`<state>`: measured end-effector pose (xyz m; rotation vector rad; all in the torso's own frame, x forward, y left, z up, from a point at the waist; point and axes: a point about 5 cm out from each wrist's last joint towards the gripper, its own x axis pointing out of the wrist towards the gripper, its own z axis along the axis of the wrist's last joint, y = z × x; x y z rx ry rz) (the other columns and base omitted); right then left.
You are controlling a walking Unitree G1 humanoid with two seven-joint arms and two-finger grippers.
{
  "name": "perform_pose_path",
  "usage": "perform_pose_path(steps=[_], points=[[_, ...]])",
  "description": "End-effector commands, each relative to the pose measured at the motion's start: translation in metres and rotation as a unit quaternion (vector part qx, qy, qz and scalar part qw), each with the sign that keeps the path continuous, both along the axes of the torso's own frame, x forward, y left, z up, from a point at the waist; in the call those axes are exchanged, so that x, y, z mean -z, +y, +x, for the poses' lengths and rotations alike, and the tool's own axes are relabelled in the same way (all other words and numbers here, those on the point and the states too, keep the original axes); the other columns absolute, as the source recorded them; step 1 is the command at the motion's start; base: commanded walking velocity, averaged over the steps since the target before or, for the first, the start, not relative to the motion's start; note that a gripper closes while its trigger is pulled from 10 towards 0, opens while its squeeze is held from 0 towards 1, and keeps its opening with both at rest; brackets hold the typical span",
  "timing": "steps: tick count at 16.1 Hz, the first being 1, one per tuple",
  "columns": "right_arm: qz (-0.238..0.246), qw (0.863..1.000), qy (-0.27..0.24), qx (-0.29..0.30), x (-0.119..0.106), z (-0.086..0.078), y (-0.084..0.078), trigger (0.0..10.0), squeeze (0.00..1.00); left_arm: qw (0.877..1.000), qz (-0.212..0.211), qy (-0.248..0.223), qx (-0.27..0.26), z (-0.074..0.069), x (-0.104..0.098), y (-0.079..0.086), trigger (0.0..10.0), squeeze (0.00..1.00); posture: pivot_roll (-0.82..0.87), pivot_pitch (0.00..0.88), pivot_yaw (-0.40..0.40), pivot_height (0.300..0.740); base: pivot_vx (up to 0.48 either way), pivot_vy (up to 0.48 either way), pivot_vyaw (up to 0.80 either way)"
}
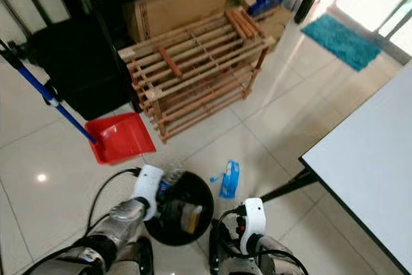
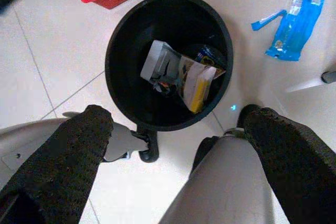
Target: Picking trash to rubbish bin
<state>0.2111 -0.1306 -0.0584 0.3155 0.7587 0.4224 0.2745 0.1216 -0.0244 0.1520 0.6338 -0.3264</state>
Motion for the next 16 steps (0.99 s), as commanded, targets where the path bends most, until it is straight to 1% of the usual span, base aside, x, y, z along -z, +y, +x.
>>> perform_pose_path(steps=[1, 2, 4, 6, 7, 14, 16], points=[[0.007, 1.000, 0.013, 0.007, 0.0034, -0.0071, -0.0024, 10.0, 0.00, 1.000, 0.000, 0.023, 0.015, -0.0097, 0.0083, -0.0037, 10.0, 0.00, -0.17, 0.338, -0.101, 0.740, 0.000, 0.000, 0.00], [0.009, 1.000, 0.013, 0.006, 0.0028, -0.0074, -0.0024, 10.0, 0.00, 1.000, -0.001, 0.023, 0.016, -0.0098, 0.0084, -0.0039, 10.0, 0.00, -0.17, 0.338, -0.101, 0.740, 0.000, 0.000, 0.00], [0.028, 1.000, 0.004, 0.010, -0.0017, -0.0041, -0.0013, 10.0, 0.00, 0.999, -0.005, 0.030, 0.018, -0.0124, 0.0105, -0.0029, 10.0, 0.00, -0.17, 0.335, -0.101, 0.740, 0.000, 0.000, 0.00], [0.031, 0.999, 0.002, 0.013, -0.0026, -0.0033, -0.0024, 10.0, 0.00, 0.999, -0.003, 0.031, 0.018, -0.0125, 0.0107, -0.0024, 10.0, 0.00, -0.17, 0.333, -0.100, 0.740, 0.000, 0.000, 0.00], [0.033, 0.999, 0.002, 0.013, -0.0031, -0.0032, -0.0022, 10.0, 0.00, 0.999, -0.002, 0.031, 0.019, -0.0122, 0.0105, -0.0021, 10.0, 1.00, -0.17, 0.337, -0.098, 0.740, 0.000, 0.000, 0.00], [0.043, 0.999, 0.004, 0.009, -0.0047, -0.0036, 0.0033, 10.0, 0.00, 0.999, -0.017, 0.041, 0.023, -0.0126, 0.0107, -0.0019, 10.0, 1.00, -0.16, 0.343, -0.092, 0.740, 0.000, 0.000, 0.00], [0.044, 0.999, 0.004, 0.009, -0.0050, -0.0027, 0.0039, 10.0, 0.00, 0.999, -0.013, 0.041, 0.022, -0.0122, 0.0106, -0.0010, 10.0, 1.00, -0.15, 0.339, -0.089, 0.740, 0.000, 0.000, 0.00]])
